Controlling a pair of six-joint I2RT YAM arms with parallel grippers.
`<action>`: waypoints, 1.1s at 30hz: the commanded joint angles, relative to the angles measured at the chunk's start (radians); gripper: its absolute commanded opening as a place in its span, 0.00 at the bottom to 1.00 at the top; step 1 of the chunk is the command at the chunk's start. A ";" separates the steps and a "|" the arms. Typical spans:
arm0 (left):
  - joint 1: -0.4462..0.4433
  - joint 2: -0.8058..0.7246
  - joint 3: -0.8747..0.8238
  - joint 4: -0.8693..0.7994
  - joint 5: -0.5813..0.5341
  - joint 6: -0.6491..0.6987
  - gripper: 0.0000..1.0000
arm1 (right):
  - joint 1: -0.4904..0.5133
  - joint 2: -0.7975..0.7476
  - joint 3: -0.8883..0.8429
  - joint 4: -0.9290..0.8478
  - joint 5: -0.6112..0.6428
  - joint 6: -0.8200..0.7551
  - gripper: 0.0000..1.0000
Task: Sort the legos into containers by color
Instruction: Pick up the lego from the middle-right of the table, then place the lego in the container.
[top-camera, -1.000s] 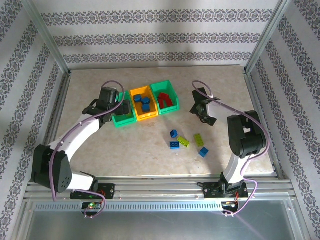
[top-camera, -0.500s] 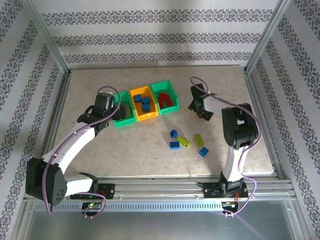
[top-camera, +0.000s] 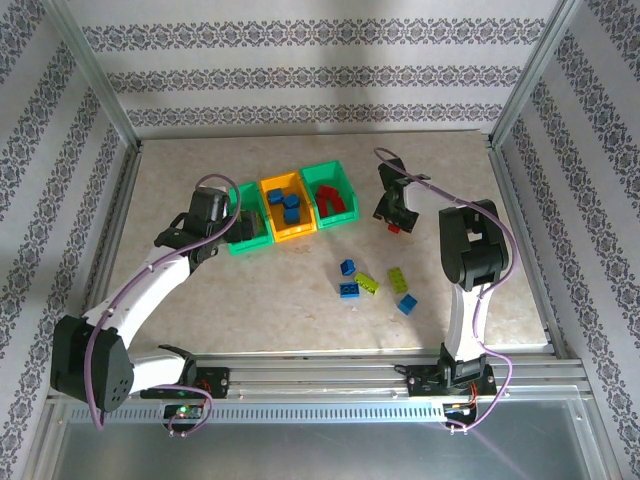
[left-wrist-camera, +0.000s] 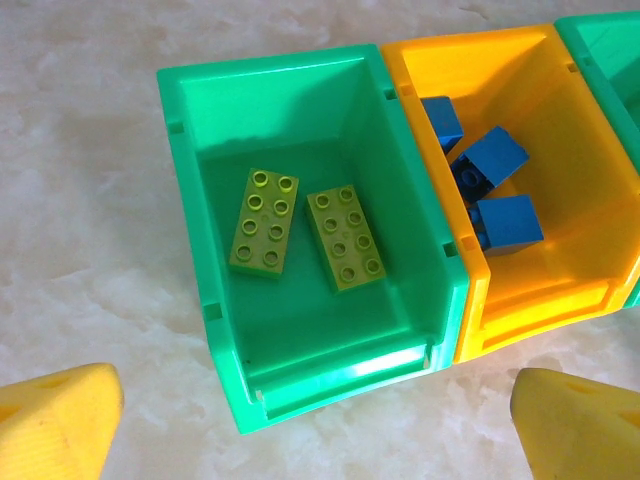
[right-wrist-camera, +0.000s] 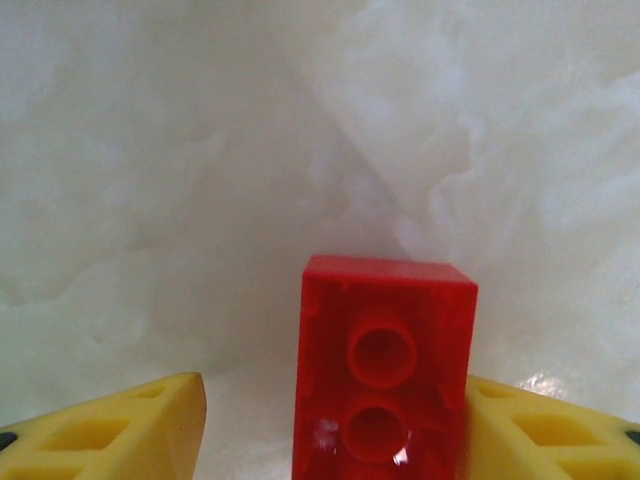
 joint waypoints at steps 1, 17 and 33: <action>0.011 -0.028 -0.017 0.015 0.014 -0.026 1.00 | -0.008 -0.002 0.002 -0.053 -0.045 -0.040 0.59; 0.011 -0.040 -0.047 0.016 -0.032 -0.045 1.00 | 0.023 -0.026 -0.022 -0.072 -0.027 -0.067 0.29; 0.011 -0.045 -0.058 0.028 -0.056 -0.061 1.00 | 0.255 -0.198 0.060 -0.078 0.138 -0.091 0.25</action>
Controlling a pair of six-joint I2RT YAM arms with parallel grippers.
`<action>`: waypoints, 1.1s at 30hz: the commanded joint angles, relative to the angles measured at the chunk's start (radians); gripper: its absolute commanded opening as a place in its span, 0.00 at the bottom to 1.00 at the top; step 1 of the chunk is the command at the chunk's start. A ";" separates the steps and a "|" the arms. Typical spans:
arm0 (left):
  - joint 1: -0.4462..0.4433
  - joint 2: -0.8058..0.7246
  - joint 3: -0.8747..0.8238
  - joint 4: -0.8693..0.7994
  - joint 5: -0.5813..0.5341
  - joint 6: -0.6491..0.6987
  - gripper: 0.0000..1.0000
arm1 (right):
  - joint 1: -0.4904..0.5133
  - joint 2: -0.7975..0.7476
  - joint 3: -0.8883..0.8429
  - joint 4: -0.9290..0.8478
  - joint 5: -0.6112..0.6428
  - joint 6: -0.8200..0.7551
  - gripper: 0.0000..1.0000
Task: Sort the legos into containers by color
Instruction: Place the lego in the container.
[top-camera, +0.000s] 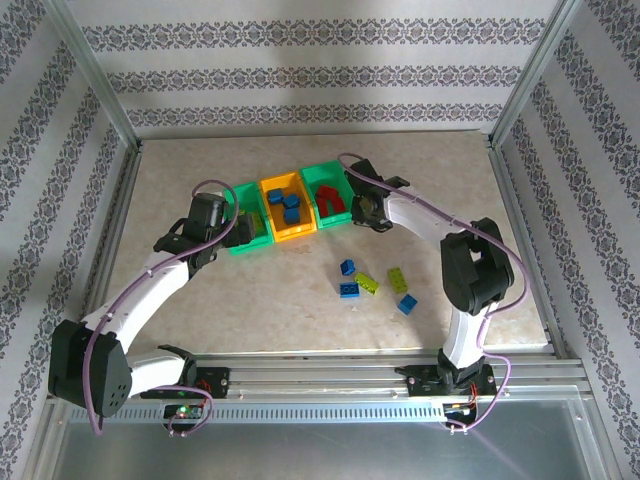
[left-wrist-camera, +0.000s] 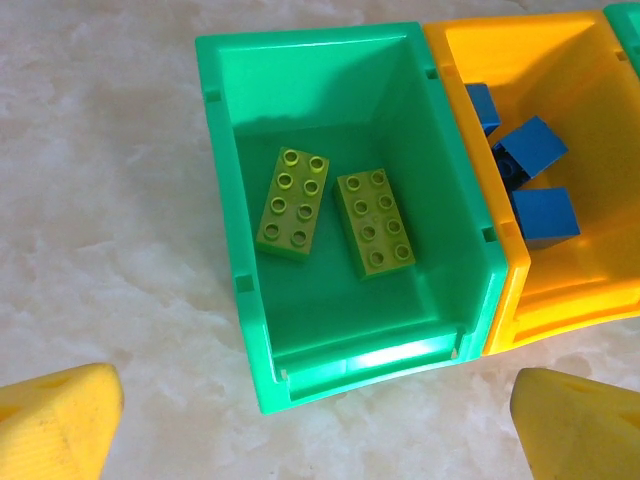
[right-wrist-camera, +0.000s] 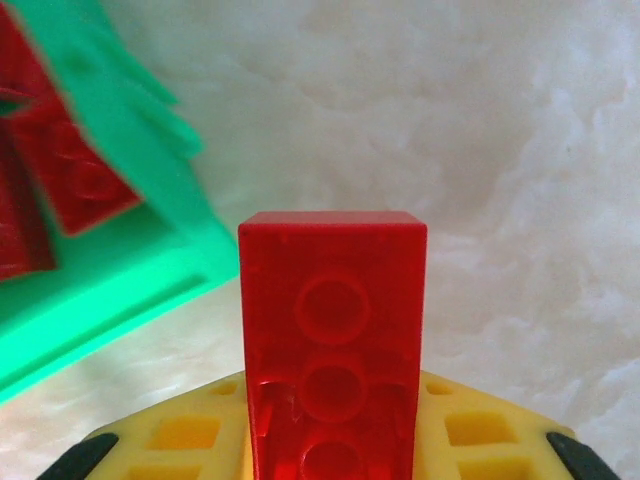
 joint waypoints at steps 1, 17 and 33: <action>0.012 -0.022 -0.015 0.031 -0.017 -0.024 1.00 | 0.029 -0.010 0.073 0.005 0.050 -0.037 0.26; 0.012 -0.032 -0.016 0.033 0.002 -0.016 1.00 | 0.063 0.353 0.530 -0.082 0.039 -0.155 0.26; 0.013 -0.040 -0.016 0.028 -0.008 -0.018 1.00 | 0.050 0.384 0.530 -0.093 0.018 -0.141 0.55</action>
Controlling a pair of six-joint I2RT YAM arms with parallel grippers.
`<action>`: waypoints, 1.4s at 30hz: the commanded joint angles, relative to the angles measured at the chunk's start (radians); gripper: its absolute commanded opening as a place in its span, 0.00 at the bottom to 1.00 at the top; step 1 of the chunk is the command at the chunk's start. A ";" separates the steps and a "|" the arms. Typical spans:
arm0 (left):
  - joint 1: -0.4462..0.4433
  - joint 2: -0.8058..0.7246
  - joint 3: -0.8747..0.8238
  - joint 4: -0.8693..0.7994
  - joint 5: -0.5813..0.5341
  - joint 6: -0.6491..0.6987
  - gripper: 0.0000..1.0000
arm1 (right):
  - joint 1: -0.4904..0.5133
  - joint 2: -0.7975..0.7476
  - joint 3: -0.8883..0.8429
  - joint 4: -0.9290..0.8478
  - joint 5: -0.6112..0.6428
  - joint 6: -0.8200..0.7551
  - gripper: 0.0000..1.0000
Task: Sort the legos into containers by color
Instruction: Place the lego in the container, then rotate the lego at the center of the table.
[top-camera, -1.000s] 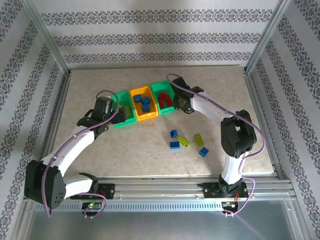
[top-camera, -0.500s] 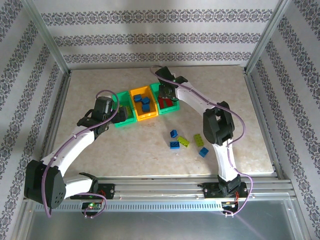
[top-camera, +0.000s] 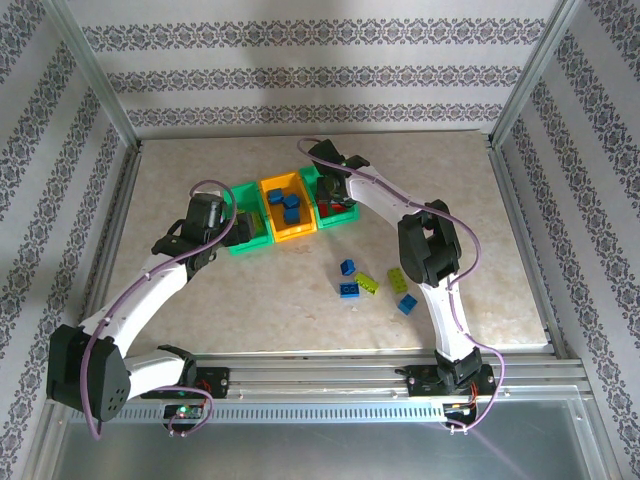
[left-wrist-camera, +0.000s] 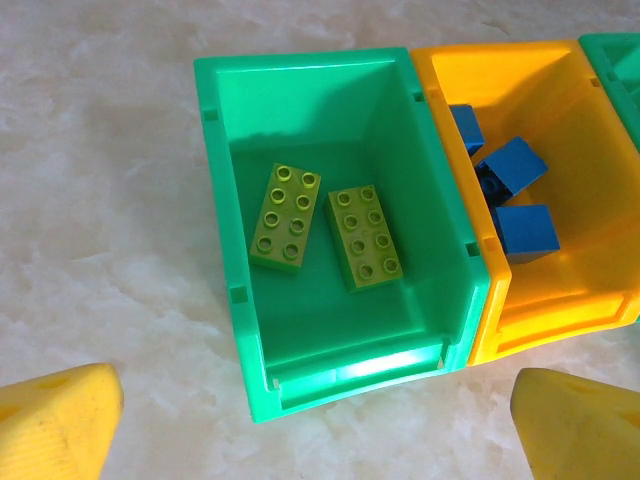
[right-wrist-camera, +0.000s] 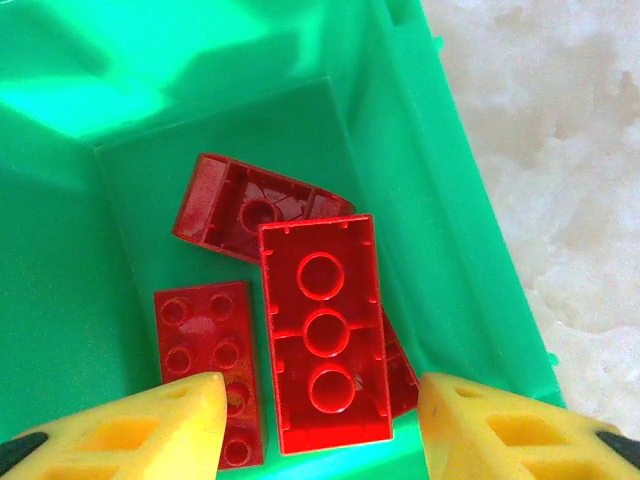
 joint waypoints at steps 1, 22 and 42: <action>0.013 -0.018 -0.010 0.006 -0.012 -0.013 1.00 | -0.012 -0.011 0.019 -0.021 -0.004 -0.006 0.56; 0.012 -0.094 -0.044 0.114 0.036 0.011 1.00 | 0.010 -0.341 -0.228 0.046 0.022 0.029 0.67; -0.192 0.044 -0.001 0.227 0.135 0.063 1.00 | -0.040 -0.855 -0.836 0.056 0.122 0.228 0.96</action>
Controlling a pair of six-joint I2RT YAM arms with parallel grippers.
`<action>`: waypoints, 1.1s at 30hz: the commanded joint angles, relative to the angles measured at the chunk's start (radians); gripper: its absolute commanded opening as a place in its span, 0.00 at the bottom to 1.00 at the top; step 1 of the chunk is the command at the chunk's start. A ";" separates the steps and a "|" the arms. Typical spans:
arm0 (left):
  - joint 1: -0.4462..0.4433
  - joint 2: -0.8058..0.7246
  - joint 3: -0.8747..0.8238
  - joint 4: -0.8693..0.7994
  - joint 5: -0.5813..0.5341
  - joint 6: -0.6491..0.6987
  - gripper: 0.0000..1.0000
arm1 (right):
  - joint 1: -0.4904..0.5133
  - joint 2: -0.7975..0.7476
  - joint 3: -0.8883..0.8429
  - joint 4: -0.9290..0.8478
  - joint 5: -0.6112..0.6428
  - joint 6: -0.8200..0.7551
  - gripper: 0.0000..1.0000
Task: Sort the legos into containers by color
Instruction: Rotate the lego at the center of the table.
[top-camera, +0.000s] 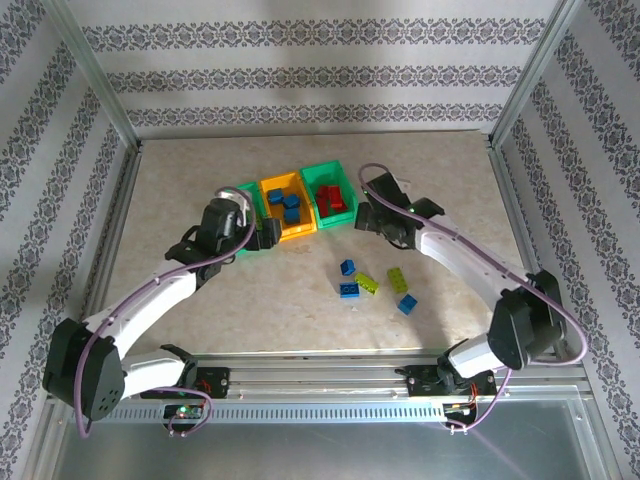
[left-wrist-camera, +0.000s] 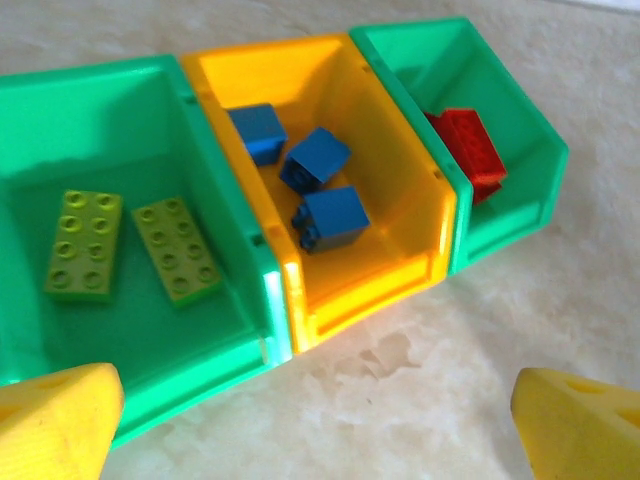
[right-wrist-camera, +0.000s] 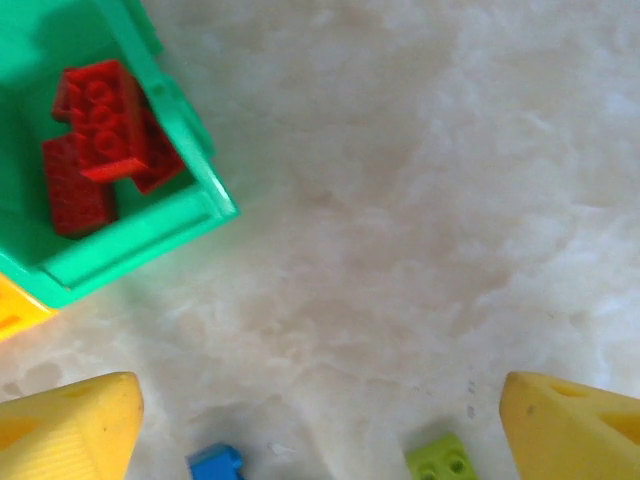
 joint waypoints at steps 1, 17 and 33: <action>-0.061 0.045 0.051 0.036 -0.009 0.042 1.00 | -0.027 -0.079 -0.076 -0.022 0.040 0.071 0.98; -0.358 0.445 0.287 -0.039 -0.046 0.158 1.00 | -0.135 -0.306 -0.284 -0.089 0.070 0.171 0.98; -0.444 0.787 0.540 -0.171 -0.034 0.120 1.00 | -0.155 -0.355 -0.317 -0.086 0.065 0.180 0.98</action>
